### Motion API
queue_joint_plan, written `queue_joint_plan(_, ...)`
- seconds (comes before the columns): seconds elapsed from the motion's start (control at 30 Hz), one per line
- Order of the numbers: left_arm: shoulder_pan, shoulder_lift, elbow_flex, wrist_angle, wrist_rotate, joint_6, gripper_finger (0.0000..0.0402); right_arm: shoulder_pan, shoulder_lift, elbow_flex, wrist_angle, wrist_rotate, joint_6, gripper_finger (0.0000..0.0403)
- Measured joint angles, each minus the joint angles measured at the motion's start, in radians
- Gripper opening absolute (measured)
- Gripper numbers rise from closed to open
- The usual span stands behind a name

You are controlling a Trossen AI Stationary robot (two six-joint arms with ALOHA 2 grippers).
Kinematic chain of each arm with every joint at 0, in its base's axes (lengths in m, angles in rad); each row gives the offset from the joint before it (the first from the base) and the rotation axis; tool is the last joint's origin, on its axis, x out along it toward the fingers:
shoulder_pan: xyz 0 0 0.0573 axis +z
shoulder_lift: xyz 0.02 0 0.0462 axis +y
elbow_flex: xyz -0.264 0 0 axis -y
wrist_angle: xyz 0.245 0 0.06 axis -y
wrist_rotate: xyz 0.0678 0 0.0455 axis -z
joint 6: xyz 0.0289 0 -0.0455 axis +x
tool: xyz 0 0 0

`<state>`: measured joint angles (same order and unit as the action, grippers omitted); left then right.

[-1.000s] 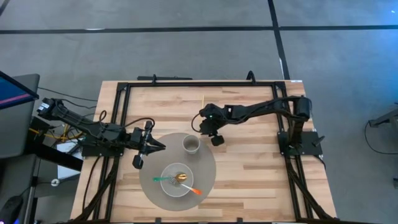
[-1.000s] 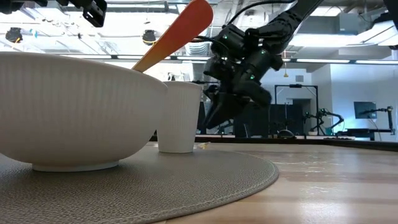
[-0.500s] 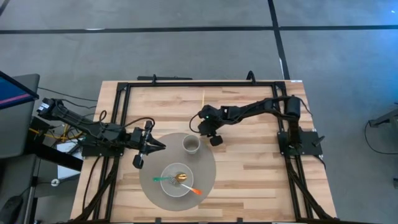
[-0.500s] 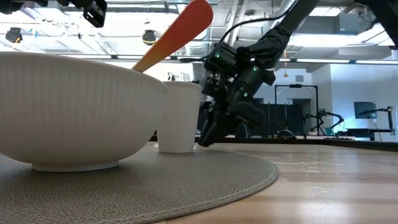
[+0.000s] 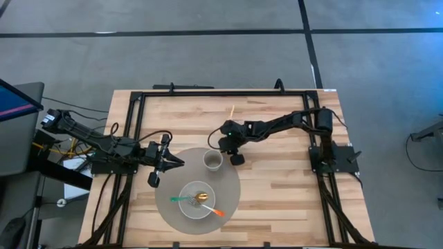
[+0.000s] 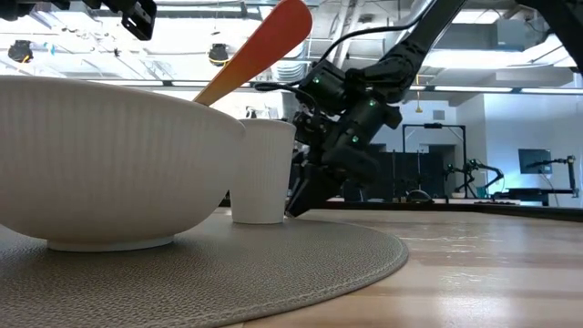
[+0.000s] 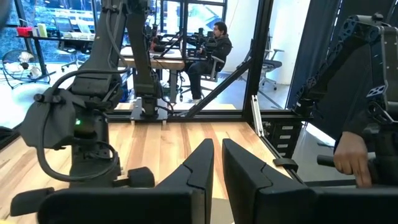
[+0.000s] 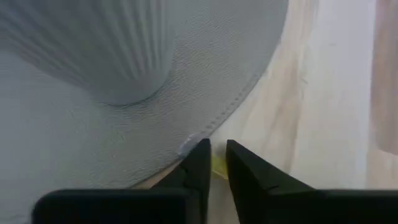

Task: Pick & Place Utensil
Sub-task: Put the yellow straw into the white cup on the mat

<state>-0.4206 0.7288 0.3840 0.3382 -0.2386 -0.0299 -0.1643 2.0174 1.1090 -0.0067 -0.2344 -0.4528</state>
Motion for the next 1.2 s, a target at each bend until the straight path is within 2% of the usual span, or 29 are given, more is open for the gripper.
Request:
queue_joint_plan(0.13, 0.000, 0.000, 0.000, 0.000, 0.000, 0.000, 0.0034, 0.010, -0.002, 0.002, -0.034, 0.009, 0.052, 0.0007)
queue_joint_plan(0.27, 0.000, 0.000, 0.000, 0.000, 0.000, 0.000, 0.0034, 0.012, -0.002, 0.001, -0.020, 0.016, 0.168, 0.0006)
queue_joint_plan(0.47, 0.000, 0.000, 0.000, 0.000, 0.000, 0.000, 0.0034, 0.012, -0.002, -0.002, 0.054, 0.096, 0.369, 0.0002)
queue_joint_plan(0.7, 0.000, 0.000, -0.001, 0.000, 0.000, 0.000, 0.0034, 0.013, -0.002, -0.001, 0.029, 0.177, 0.518, 0.0001)
queue_joint_plan(0.83, 0.000, 0.000, -0.001, 0.000, 0.000, 0.000, 0.0034, 0.013, -0.002, -0.001, 0.026, 0.183, 0.581, 0.0001)
queue_joint_plan(0.97, 0.000, 0.000, -0.001, 0.000, 0.000, 0.000, 0.0034, 0.013, -0.003, -0.001, 0.023, 0.184, 0.579, 0.0000)
queue_joint_plan(1.2, 0.000, 0.000, -0.001, 0.000, 0.000, -0.004, 0.0034, 0.012, -0.007, 0.004, -0.033, 0.184, 0.420, 0.0004)
